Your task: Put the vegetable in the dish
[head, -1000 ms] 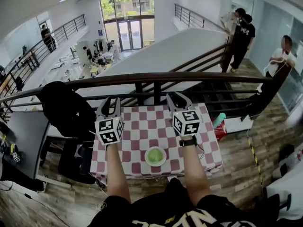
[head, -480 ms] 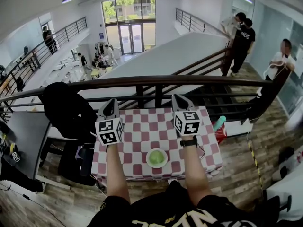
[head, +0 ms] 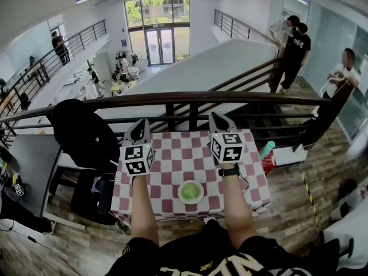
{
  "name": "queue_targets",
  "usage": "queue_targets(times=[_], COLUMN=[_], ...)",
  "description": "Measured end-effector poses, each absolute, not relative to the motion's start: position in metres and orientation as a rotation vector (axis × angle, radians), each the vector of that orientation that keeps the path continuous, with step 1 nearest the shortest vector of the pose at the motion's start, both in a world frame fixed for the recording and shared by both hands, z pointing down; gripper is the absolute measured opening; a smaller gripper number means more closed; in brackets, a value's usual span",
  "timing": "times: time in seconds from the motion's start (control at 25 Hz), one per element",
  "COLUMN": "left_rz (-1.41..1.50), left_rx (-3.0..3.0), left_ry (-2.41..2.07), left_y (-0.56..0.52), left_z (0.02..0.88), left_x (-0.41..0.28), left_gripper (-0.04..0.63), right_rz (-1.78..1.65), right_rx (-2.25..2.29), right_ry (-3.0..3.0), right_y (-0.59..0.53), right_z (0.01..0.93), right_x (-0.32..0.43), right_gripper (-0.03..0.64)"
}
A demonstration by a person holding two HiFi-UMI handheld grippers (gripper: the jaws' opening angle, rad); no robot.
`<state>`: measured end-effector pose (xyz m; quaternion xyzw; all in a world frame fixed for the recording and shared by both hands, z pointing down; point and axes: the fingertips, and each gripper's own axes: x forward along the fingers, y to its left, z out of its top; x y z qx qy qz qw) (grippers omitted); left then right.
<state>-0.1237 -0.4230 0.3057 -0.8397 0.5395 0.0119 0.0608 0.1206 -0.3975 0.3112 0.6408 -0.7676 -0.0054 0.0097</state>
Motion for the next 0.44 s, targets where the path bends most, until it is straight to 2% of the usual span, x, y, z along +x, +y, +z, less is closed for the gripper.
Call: queue_targets(times=[0.44], left_rz=[0.041], left_rx=[-2.556], left_ry=[1.629], left_y=[-0.4267], left_z=[0.3107], left_x=[-0.1246], left_gripper=[0.018], right_rz=[-0.002], right_rx=[1.973], right_ry=[-2.396], right_y=[-0.4056], right_z=[0.3208], right_x=[0.1123], right_gripper=[0.017])
